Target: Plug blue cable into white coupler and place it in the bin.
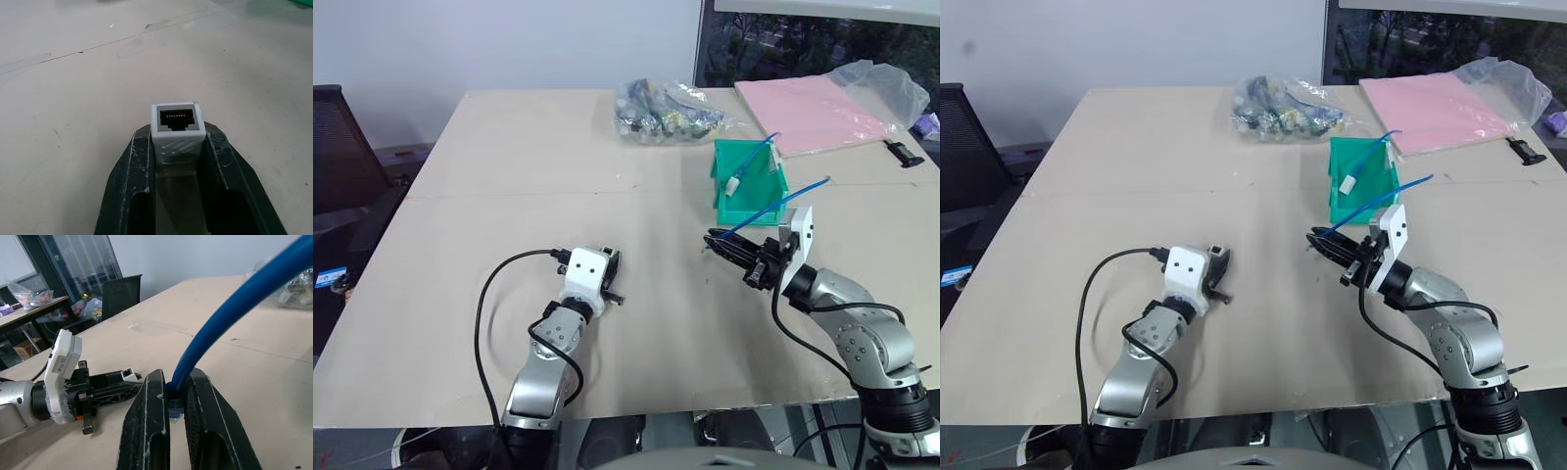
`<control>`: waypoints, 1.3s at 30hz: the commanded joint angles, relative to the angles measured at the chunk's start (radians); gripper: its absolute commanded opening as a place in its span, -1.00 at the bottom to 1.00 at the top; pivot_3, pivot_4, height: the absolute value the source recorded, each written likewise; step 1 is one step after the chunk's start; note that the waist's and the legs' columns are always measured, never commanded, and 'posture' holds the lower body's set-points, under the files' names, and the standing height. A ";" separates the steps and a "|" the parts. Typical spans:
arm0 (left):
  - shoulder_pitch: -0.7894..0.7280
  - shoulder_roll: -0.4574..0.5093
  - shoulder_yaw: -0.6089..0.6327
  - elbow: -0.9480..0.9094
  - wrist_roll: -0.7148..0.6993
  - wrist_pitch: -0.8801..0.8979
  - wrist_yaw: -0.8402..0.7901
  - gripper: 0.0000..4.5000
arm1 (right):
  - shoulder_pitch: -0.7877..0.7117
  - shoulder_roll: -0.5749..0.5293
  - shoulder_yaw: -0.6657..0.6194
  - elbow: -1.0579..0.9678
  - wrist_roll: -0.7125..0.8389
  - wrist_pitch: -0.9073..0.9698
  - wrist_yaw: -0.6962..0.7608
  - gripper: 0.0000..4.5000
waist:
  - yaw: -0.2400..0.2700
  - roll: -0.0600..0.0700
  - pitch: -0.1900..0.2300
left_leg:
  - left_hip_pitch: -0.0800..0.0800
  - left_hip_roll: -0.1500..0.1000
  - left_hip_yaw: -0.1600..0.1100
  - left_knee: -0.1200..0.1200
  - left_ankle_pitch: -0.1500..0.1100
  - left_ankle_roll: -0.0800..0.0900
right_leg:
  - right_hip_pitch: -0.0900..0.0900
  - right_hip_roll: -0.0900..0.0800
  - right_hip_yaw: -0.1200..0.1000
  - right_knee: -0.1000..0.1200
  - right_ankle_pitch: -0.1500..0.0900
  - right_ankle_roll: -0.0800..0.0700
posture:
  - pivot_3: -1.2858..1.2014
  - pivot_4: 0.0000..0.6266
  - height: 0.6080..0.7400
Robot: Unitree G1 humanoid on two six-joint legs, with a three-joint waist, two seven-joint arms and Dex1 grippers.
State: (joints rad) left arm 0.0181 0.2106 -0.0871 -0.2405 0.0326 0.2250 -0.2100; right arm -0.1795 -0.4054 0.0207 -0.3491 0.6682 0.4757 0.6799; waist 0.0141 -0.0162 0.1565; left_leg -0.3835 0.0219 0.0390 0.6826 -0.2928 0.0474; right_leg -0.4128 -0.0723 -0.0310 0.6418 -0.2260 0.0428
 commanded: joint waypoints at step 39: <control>-0.770 0.037 -0.253 1.135 -0.090 -0.606 -1.223 -0.75 | -0.180 -0.051 0.187 0.299 -0.393 -0.367 0.329 -1.00 | 0.002 0.000 -0.001 | -0.003 -0.006 -0.004 0.003 0.000 0.000 | 0.002 0.001 -0.005 -0.001 0.000 0.001 | 0.03 -0.52 1.00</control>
State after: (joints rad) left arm -0.7781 0.2684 -0.2979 0.8727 -0.0999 -0.3815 -1.3875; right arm -0.3560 -0.4585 0.2100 -0.0418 0.2785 0.1218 1.0039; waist 0.0164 -0.0163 0.1560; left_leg -0.3863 0.0155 0.0349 0.6852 -0.2927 0.0476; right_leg -0.4113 -0.0716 -0.0361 0.6405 -0.2258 0.0440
